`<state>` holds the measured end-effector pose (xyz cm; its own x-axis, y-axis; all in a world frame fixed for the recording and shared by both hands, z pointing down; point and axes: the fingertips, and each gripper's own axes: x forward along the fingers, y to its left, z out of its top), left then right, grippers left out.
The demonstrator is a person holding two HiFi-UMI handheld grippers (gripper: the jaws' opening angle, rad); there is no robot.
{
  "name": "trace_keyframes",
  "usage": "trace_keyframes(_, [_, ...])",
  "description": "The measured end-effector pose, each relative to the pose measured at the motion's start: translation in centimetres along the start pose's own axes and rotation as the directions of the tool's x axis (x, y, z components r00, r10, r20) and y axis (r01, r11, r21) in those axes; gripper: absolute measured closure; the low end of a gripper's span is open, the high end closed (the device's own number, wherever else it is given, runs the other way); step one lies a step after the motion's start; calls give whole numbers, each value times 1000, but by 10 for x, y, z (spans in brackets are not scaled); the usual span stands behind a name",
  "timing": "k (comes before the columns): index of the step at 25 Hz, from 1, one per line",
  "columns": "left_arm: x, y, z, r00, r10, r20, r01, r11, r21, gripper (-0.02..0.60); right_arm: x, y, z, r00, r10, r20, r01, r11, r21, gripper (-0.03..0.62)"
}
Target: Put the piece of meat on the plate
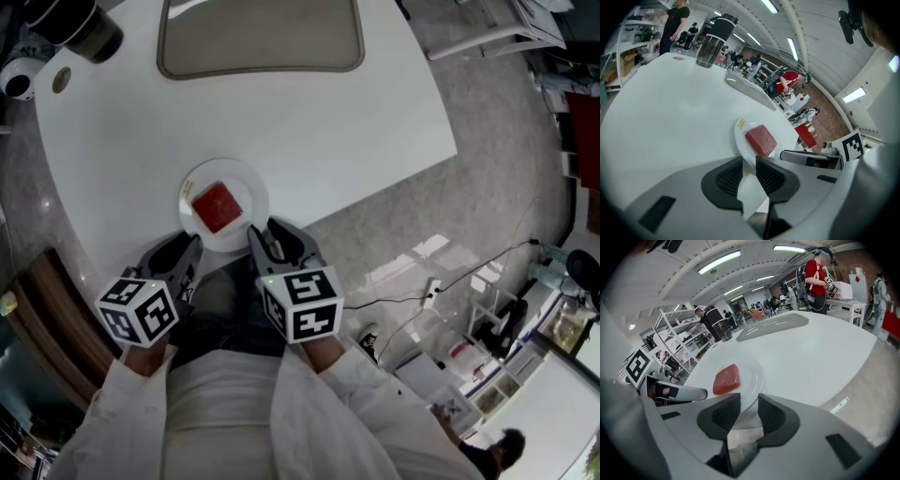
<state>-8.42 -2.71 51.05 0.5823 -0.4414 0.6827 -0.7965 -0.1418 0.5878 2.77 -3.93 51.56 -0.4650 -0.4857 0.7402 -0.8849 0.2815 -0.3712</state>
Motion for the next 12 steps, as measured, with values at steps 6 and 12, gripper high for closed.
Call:
trace_keyframes(6, [1, -3, 0, 1000, 22, 7, -22, 999, 43, 492, -3, -2, 2, 999, -3, 37, 3, 1000, -3, 482])
trace_keyframes(12, [-3, 0, 4, 999, 27, 34, -29, 998, 62, 492, -3, 4, 6, 998, -2, 59, 4, 999, -42, 482])
